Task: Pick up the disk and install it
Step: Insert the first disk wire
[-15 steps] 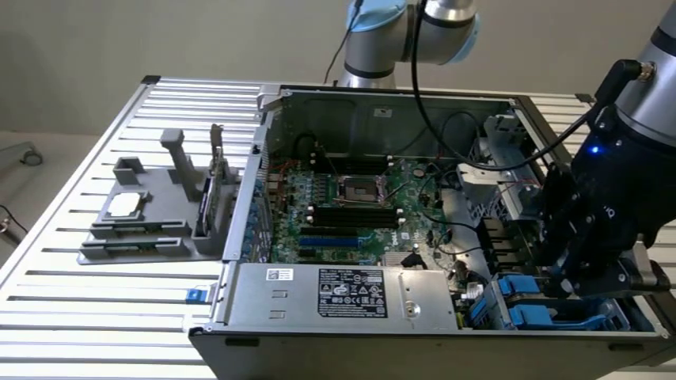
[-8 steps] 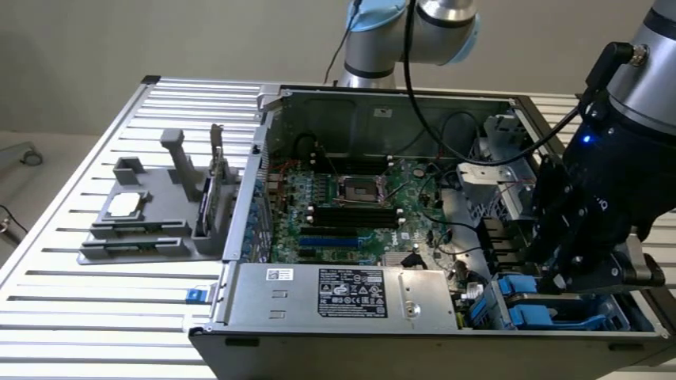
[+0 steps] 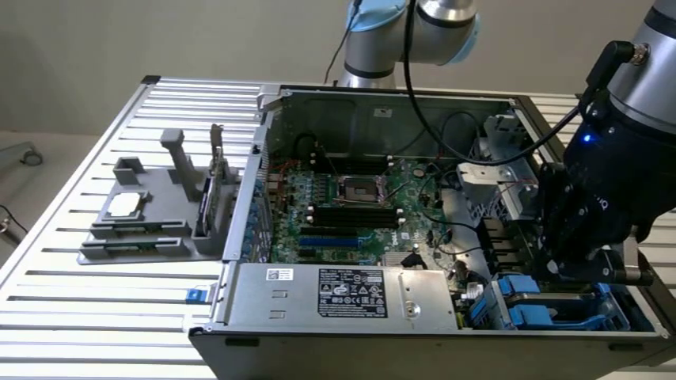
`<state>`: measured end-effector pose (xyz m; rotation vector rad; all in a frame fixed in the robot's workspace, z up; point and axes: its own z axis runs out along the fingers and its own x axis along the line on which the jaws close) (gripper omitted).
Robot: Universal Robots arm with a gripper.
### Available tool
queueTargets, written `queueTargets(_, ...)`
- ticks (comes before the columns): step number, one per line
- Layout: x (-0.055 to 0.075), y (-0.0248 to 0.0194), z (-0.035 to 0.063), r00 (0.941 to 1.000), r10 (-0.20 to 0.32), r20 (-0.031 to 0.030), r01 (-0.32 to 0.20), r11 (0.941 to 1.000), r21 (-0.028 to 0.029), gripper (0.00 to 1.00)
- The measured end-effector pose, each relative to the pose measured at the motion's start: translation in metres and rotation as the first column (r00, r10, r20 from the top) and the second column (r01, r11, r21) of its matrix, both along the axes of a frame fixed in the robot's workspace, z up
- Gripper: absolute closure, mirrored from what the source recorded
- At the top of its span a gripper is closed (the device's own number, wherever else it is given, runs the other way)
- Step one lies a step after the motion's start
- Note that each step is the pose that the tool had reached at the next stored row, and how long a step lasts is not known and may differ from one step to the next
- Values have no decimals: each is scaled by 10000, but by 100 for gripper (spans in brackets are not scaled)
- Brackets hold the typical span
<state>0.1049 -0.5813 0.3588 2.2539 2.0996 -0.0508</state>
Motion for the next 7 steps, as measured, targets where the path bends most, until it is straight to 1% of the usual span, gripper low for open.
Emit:
queueTargets(1, 0, 0, 0, 10000, 0, 0, 0, 10000, 0, 89)
queueTargets(7, 0, 0, 0, 10000, 0, 0, 0, 10000, -1, 89)
